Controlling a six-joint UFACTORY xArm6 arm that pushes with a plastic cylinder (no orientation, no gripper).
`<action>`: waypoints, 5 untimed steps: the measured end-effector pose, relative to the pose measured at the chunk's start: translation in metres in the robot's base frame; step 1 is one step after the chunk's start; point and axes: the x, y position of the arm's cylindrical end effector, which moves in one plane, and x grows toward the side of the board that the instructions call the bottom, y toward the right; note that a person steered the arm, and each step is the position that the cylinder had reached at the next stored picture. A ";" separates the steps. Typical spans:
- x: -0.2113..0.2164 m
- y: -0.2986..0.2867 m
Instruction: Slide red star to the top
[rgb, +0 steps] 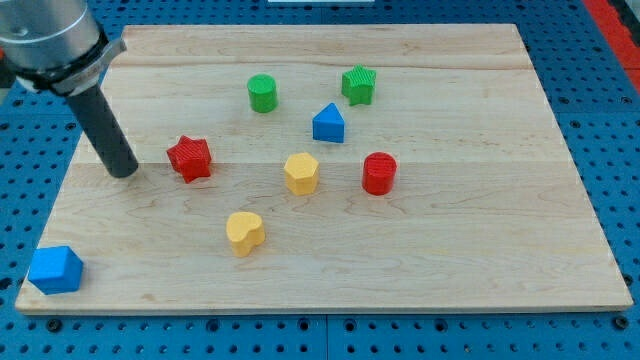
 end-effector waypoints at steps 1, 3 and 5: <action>-0.011 -0.002; -0.011 0.000; -0.021 -0.002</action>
